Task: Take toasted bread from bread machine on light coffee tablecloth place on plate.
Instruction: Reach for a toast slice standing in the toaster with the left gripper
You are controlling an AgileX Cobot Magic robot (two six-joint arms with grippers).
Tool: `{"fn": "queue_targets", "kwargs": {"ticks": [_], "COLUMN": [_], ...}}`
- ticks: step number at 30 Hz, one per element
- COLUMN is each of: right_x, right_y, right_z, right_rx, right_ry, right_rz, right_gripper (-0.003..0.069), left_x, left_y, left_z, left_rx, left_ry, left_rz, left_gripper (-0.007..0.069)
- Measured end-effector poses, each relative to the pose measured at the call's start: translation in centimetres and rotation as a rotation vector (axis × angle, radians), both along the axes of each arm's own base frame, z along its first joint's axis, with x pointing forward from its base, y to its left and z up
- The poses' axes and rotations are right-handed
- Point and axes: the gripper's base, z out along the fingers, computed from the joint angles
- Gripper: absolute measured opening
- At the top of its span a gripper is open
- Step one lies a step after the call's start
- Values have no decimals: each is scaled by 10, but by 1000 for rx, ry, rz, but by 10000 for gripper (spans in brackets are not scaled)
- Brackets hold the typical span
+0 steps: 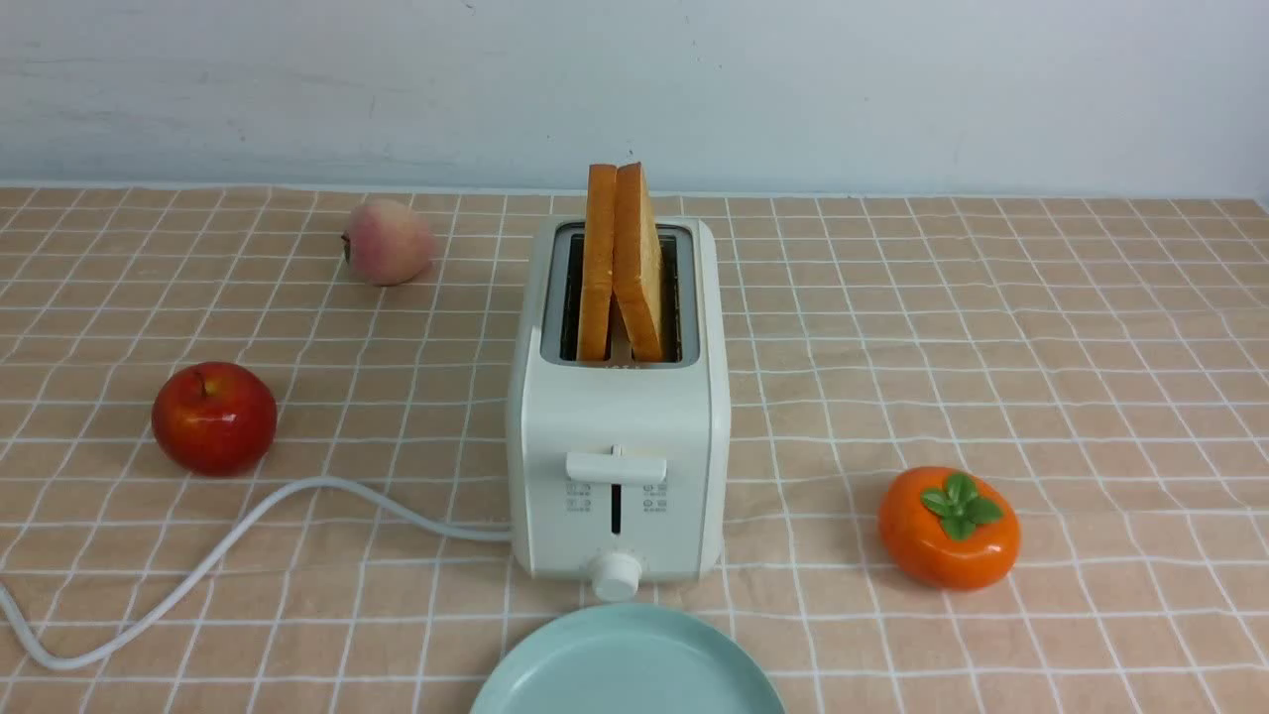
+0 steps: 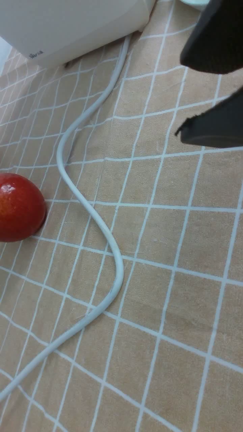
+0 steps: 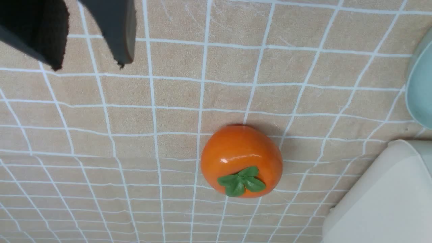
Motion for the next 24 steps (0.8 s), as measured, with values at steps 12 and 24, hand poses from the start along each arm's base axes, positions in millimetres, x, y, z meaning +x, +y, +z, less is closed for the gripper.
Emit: {"fn": "queue_targets", "kwargs": {"ticks": [12, 24], "right_x": [0, 0], "right_y": [0, 0], "right_z": [0, 0], "right_rx": [0, 0], "right_ry": [0, 0], "right_rz": [0, 0], "right_gripper": [240, 240], "left_x": [0, 2], "left_y": [0, -1], "left_z": [0, 5], "left_rx": [0, -25], "left_ry": [0, -60], "left_rz": [0, -1], "left_gripper": [239, 238]}}
